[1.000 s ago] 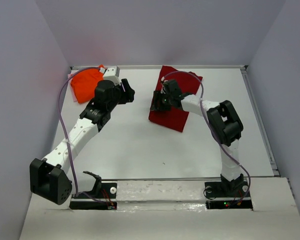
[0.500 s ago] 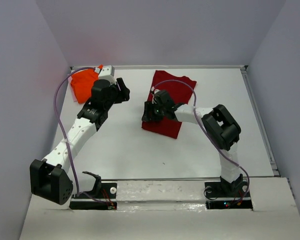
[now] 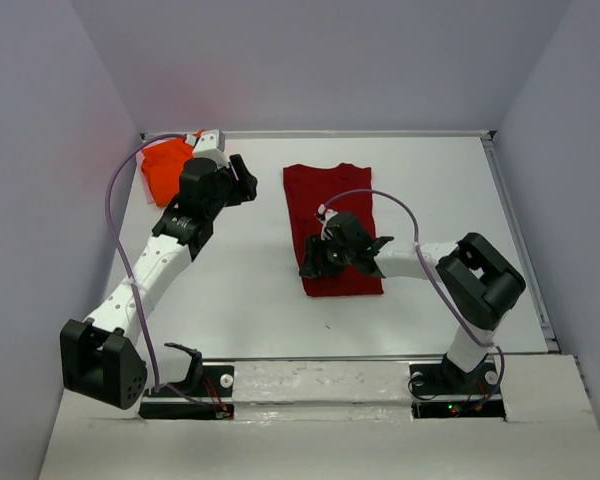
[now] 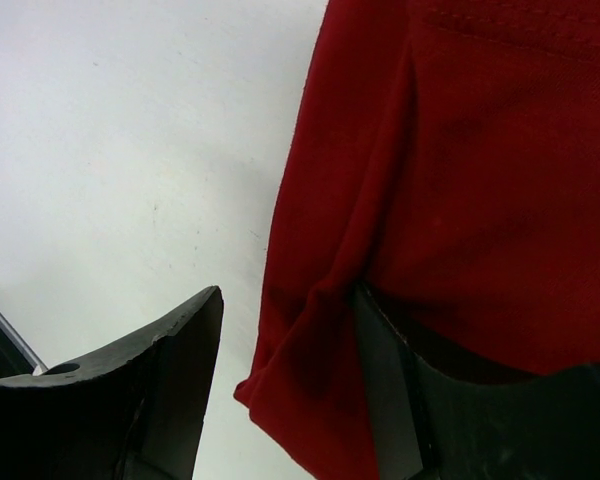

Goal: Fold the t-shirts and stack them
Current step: Fold the folded rectangular tshirt in 1/3 of the way, then grab one side of the 2/3 rectangular tshirt with both arms

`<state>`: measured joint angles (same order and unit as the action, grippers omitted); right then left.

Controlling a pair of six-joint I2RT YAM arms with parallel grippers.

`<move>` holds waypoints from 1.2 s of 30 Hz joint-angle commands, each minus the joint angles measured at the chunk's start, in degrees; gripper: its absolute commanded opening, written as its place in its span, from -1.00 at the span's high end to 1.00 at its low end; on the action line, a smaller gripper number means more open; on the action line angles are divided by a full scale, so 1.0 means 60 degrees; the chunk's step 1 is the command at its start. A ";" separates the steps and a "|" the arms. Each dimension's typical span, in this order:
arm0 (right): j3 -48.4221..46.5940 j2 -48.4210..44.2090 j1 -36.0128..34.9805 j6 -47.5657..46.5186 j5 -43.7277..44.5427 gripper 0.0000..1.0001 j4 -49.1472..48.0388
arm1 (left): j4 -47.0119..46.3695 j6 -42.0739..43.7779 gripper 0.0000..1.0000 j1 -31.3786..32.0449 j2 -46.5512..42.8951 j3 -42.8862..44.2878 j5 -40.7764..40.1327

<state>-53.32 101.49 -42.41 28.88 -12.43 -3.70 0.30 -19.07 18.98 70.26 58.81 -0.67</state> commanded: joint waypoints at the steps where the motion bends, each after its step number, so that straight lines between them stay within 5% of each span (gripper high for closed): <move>1: 0.0318 0.0370 -0.0050 -0.0229 0.0620 -0.23 0.1833 | -0.0371 -0.0059 -0.31 -0.0073 -0.0138 -0.0030 0.0125; 6: -0.0603 0.0267 -0.0050 -0.0462 0.0606 -0.23 0.1701 | -0.0517 0.0044 -0.31 -0.0073 -0.0050 -0.0103 0.0536; 13: -0.3972 0.0239 -0.0050 -0.0961 0.1308 -0.25 0.3106 | -0.0650 0.0029 -0.31 -0.0073 0.0009 -0.0250 0.0477; 17: -0.4750 -0.0581 -0.0050 -0.1005 0.3251 -0.27 0.4305 | -0.0737 -0.0437 -0.31 -0.0029 -0.0108 -0.0381 0.0783; 22: -0.2603 -0.2527 0.0168 -0.0421 0.4297 -0.27 0.4734 | -0.1175 -0.1989 -0.29 0.0630 -0.0503 -0.1272 0.1516; 27: 0.0152 -0.4680 0.0360 0.0705 0.4809 -0.25 0.4777 | -0.3123 -0.3748 -0.26 0.1024 -0.1689 -0.4345 0.2176; 36: 0.2981 -0.6763 0.0360 0.2537 0.4620 -0.19 0.5100 | -0.3198 -0.4878 -0.25 0.3805 -0.1986 -0.5640 0.0772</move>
<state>-37.30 63.07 -40.18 38.11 14.28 27.59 -13.15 -44.69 37.54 57.60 25.82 7.66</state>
